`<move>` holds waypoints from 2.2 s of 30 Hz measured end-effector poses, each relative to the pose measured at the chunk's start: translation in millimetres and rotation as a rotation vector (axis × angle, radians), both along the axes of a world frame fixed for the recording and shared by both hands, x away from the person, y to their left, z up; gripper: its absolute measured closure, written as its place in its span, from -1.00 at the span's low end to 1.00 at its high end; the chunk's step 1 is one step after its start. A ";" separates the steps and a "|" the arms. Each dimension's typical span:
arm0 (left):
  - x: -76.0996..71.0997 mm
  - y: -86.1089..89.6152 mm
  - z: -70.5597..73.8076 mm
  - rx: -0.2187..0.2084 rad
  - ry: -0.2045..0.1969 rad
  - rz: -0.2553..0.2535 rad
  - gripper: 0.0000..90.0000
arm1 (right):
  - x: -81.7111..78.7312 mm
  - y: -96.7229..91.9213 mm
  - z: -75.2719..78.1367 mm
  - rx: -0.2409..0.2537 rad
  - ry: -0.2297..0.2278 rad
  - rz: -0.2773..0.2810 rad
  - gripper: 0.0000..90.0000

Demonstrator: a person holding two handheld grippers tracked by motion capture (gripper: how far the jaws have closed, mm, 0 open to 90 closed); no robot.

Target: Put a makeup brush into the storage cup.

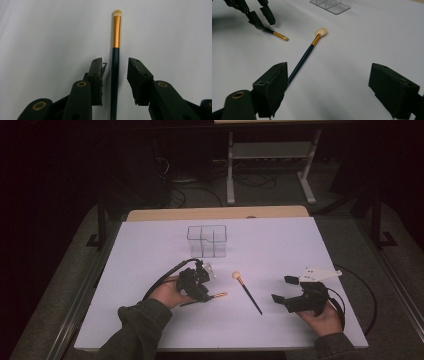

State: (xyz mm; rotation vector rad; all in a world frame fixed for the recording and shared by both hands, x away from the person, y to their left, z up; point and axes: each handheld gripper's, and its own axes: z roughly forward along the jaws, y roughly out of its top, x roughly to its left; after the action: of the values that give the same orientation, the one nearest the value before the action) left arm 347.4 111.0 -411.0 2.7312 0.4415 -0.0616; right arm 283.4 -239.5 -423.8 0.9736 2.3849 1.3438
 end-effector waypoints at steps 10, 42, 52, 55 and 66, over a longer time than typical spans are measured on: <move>1.1 -3.0 -4.8 0.017 0.006 -0.003 0.54 | -0.2 -0.1 0.2 -0.003 0.000 0.005 -0.67; -11.8 -15.4 -6.1 0.104 -0.090 -0.017 0.85 | 0.0 2.8 -1.3 -0.021 0.011 0.010 -0.64; -9.9 -12.4 -3.5 0.058 -0.074 -0.001 0.85 | -0.2 5.1 -2.0 -0.030 0.025 0.014 -0.63; -10.1 -10.2 -2.0 0.046 -0.072 0.003 0.85 | -0.3 7.4 -2.4 -0.036 0.020 0.024 -0.63; -14.5 8.7 14.2 -0.071 -0.064 0.039 0.85 | -1.2 17.0 2.2 -0.033 0.026 0.055 -0.63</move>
State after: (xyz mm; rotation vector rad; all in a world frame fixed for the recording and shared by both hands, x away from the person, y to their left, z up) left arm 332.9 119.6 -396.9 2.6462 0.4656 0.0196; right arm 282.1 -222.4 -421.6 0.9290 2.4621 1.3142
